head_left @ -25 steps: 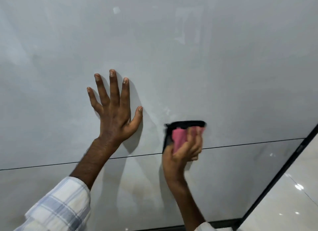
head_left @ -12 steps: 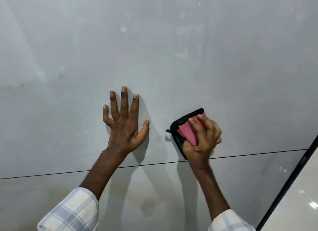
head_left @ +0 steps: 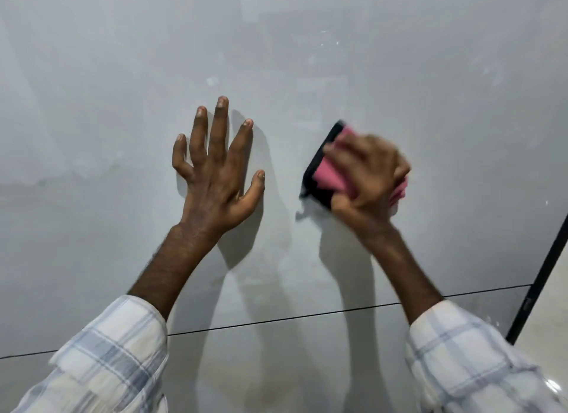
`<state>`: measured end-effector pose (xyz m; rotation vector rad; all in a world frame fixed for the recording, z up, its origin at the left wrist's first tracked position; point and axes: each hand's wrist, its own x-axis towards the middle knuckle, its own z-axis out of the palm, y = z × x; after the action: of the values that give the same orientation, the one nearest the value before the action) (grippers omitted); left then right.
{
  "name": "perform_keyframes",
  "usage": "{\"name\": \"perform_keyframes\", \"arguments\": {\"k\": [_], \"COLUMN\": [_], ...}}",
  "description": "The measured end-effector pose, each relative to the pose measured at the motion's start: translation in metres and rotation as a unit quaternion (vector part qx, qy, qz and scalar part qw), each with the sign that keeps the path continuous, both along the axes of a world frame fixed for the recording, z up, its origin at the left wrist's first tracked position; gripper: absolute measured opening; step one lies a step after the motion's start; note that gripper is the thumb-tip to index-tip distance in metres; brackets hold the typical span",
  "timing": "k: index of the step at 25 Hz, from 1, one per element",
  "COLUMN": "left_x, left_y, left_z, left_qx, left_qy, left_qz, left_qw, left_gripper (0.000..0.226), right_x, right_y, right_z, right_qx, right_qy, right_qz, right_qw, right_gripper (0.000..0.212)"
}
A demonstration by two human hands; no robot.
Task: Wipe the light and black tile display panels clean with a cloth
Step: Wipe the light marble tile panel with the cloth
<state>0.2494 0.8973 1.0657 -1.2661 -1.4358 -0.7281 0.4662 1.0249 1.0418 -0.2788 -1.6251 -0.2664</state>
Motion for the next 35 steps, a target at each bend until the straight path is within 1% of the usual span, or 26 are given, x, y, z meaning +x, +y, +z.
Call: {"name": "perform_keyframes", "arguments": {"k": [2, 3, 4, 5, 7, 9, 10, 11, 14, 16, 17, 20, 21, 23, 24, 25, 26, 27, 28, 29, 30, 31, 32, 33, 34, 35], "left_x": [-0.002, -0.003, -0.004, -0.005, -0.008, -0.009, -0.009, -0.008, -0.007, -0.006, -0.006, -0.004, -0.004, -0.007, -0.010, -0.014, -0.016, -0.018, -0.019, -0.019, -0.019, -0.019, -0.019, -0.020, -0.020, -0.021], "left_y": [0.003, 0.004, 0.005, 0.005, 0.004, 0.003, 0.002, 0.003, 0.005, 0.006, 0.005, 0.003, 0.003, 0.003, 0.004, 0.004, 0.005, 0.006, 0.008, 0.009, 0.011, 0.011, 0.012, 0.011, 0.011, 0.010], "left_z": [0.004, 0.005, 0.004, 0.004, 0.003, 0.003, 0.003, 0.003, 0.002, 0.005, 0.010, 0.037, 0.050, 0.076, 0.087, 0.098, 0.106, 0.112, 0.115, 0.116, 0.116, 0.115, 0.115, 0.116, 0.117, 0.119], "left_qx": [0.007, 0.010, 0.013, 0.016, 0.017, 0.013, 0.011, 0.012, 0.019, 0.025, 0.031, 0.042, 0.044, 0.046, 0.048, 0.049, 0.049, 0.049, 0.053, 0.057, 0.063, 0.065, 0.067, 0.069, 0.072, 0.075], "left_qy": [0.011, 0.019, 0.027, 0.034, 0.042, 0.050, 0.053, 0.053, 0.046, 0.054, 0.063, 0.077, 0.080, 0.090, 0.096, 0.102, 0.107, 0.111, 0.114, 0.115, 0.117, 0.119, 0.120, 0.121, 0.124, 0.127], "left_qz": [0.006, 0.011, 0.014, 0.015, 0.012, 0.016, 0.017, 0.019, 0.018, 0.014, 0.013, 0.008, 0.010, 0.023, 0.031, 0.036, 0.037, 0.036, 0.034, 0.035, 0.038, 0.039, 0.037, 0.033, 0.030, 0.028], "left_qw": [1.000, 1.000, 0.999, 0.999, 0.999, 0.999, 0.998, 0.998, 0.999, 0.998, 0.997, 0.996, 0.996, 0.995, 0.994, 0.993, 0.992, 0.992, 0.991, 0.991, 0.990, 0.990, 0.990, 0.990, 0.989, 0.989], "left_gripper": [0.073, 0.072, 0.071, 0.071, 0.072, 0.074, 0.075, 0.075, 0.073, 0.070, 0.069, 0.068, 0.069, 0.071, 0.071, 0.072, 0.072, 0.073, 0.073, 0.073, 0.072, 0.072, 0.072, 0.071, 0.070, 0.069], "right_x": [0.007, 0.004, -0.002, -0.007, -0.012, -0.008, -0.005, -0.003, 0.004, 0.016, 0.020, 0.004, -0.004, -0.008, 0.000, 0.013, 0.022, 0.026, 0.025, 0.015, 0.002, -0.009, -0.015, -0.011, -0.002, 0.006], "right_y": [0.001, -0.005, -0.012, -0.018, -0.019, -0.013, -0.010, -0.005, 0.009, 0.021, 0.025, 0.017, 0.013, 0.012, 0.018, 0.027, 0.034, 0.039, 0.038, 0.033, 0.025, 0.019, 0.019, 0.022, 0.027, 0.033], "right_z": [0.066, 0.090, 0.103, 0.108, 0.091, 0.064, 0.054, 0.047, 0.054, 0.077, 0.091, 0.106, 0.102, 0.094, 0.099, 0.114, 0.130, 0.144, 0.154, 0.156, 0.154, 0.147, 0.140, 0.140, 0.150, 0.164], "right_qx": [-0.088, -0.133, -0.155, -0.151, -0.085, -0.025, -0.010, 0.008, 0.112, 0.165, 0.149, 0.012, 0.016, 0.137, 0.207, 0.245, 0.237, 0.183, 0.094, 0.019, 0.006, 0.057, 0.147, 0.241, 0.299, 0.301], "right_qy": [0.164, 0.216, 0.232, 0.201, 0.023, -0.152, -0.203, -0.223, -0.213, -0.182, -0.146, 0.000, -0.001, -0.103, -0.157, -0.181, -0.163, -0.102, -0.017, 0.052, 0.067, 0.024, -0.052, -0.126, -0.164, -0.158], "right_qz": [-0.003, 0.006, 0.009, 0.002, -0.020, -0.030, -0.049, -0.078, -0.150, -0.146, -0.139, -0.159, -0.164, -0.154, -0.151, -0.150, -0.152, -0.159, -0.166, -0.176, -0.186, -0.186, -0.170, -0.156, -0.150, -0.157], "right_qw": [0.982, 0.967, 0.960, 0.968, 0.996, 0.988, 0.978, 0.972, 0.959, 0.958, 0.968, 0.987, 0.986, 0.973, 0.954, 0.941, 0.946, 0.965, 0.981, 0.983, 0.980, 0.981, 0.973, 0.950, 0.928, 0.927], "right_gripper": [0.065, 0.065, 0.065, 0.066, 0.073, 0.085, 0.090, 0.094, 0.086, 0.077, 0.076, 0.080, 0.079, 0.071, 0.067, 0.064, 0.063, 0.065, 0.067, 0.070, 0.072, 0.072, 0.069, 0.065, 0.062, 0.061]}}
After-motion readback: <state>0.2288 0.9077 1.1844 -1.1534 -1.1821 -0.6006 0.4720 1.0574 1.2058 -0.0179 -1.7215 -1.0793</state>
